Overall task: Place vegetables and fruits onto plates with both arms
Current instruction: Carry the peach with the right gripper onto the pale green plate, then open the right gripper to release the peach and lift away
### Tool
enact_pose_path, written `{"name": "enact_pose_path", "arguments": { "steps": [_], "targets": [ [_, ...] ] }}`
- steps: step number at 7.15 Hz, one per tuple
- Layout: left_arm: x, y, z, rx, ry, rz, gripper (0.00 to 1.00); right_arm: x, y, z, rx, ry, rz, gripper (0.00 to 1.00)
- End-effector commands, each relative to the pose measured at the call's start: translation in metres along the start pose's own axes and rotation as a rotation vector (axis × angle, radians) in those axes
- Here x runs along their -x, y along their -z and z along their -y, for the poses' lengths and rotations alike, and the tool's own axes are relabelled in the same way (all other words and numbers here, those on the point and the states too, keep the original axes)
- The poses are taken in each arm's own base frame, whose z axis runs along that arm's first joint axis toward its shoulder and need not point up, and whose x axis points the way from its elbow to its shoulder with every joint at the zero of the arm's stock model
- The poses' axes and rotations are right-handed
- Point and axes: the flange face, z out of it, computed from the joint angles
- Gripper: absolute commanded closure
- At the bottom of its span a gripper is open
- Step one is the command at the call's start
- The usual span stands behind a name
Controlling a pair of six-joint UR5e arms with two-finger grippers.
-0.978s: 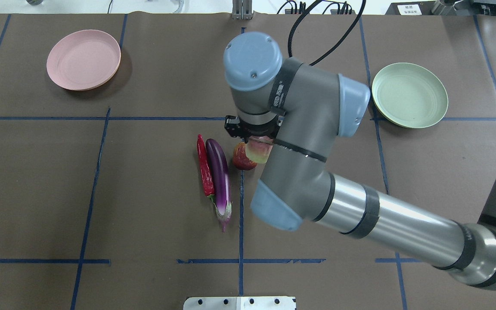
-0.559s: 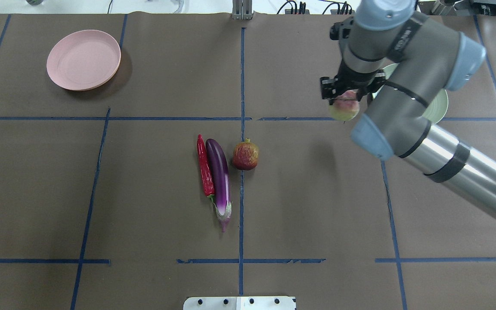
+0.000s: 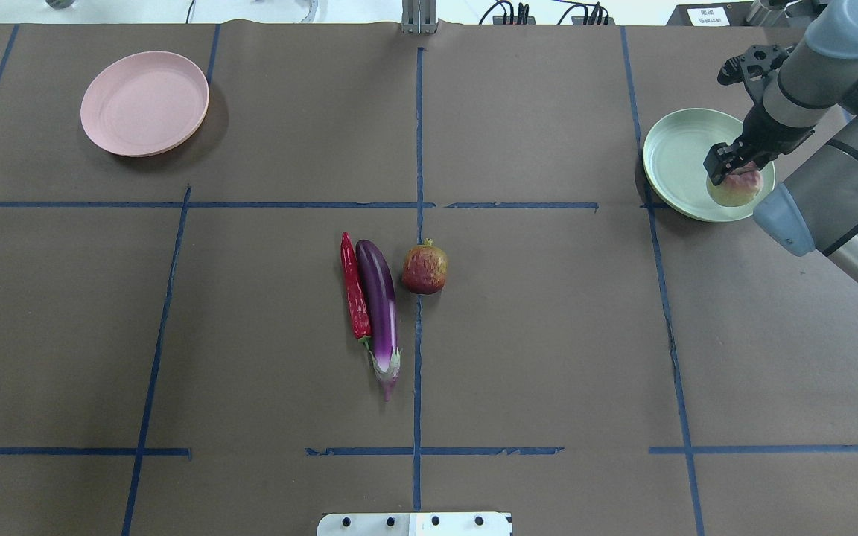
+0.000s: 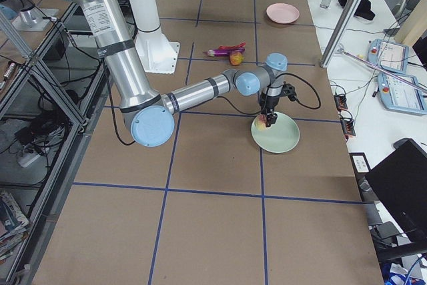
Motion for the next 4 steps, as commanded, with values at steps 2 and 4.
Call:
{"name": "enact_pose_path", "arguments": {
  "steps": [2, 4],
  "targets": [
    [0.0, -0.001, 0.0, 0.0, -0.002, 0.0, 0.0, -0.002, -0.005, 0.006, -0.026, 0.02, 0.017, 0.0],
    [-0.001, -0.001, 0.001, 0.0, -0.004, 0.0, 0.0, 0.062, 0.049, 0.034, -0.093, -0.097, 0.1, 0.0]
  ]
}}
